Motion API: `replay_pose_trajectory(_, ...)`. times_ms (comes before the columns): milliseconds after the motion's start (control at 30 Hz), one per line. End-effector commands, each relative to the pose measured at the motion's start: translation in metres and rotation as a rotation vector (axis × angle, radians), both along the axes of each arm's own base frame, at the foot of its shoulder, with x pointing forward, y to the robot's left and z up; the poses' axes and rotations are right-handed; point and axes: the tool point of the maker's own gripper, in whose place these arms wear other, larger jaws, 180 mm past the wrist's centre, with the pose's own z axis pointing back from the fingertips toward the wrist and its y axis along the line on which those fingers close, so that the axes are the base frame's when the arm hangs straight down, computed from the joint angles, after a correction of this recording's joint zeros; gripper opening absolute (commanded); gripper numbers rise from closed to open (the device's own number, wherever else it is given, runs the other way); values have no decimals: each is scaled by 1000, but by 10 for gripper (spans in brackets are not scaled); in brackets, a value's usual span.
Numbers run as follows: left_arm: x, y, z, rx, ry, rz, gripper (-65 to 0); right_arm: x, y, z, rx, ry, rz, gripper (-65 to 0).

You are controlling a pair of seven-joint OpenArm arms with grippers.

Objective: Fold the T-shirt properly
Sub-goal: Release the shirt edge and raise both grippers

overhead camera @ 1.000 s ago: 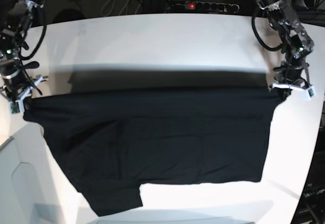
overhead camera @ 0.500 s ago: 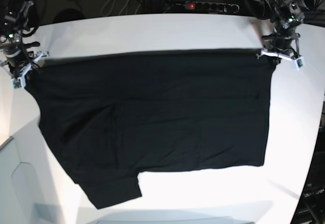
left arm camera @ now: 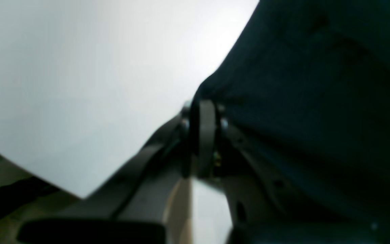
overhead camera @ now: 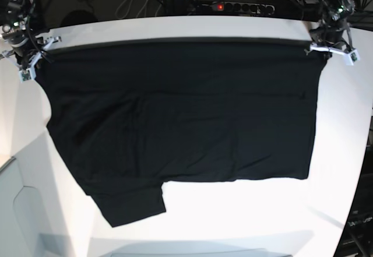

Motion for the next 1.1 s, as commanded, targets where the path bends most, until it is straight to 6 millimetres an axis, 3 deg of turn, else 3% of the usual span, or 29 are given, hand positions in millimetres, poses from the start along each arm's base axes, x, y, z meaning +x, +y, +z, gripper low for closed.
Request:
replay_pose_trajectory(0,-1,14,13,57,-21,10,-650,2,-7,9,-33,-13,17,-650)
replay_pose_trajectory(100,-9,5,8,50,4,-52,-650,-4,-3,5,-21,-3,10,-650)
replay_pose_trajectory(333,-16,-10,1,28,21,-137,-650,-10,0,19,-46,-25,12,-650)
replay_pose_trajectory(667,-25,-8,-3,34,52,-142,-650,-23,7,17,-42,-3,15,-645)
replay_pose_trajectory(933,-26,-9,-4,32,55,-143,-649,-22,7,19,-40,-12,12,-448)
replay_pose_trajectory(1067,-27,-4,-2,66,76,-144,-607,-20,6,20,-40,-21,10,-427)
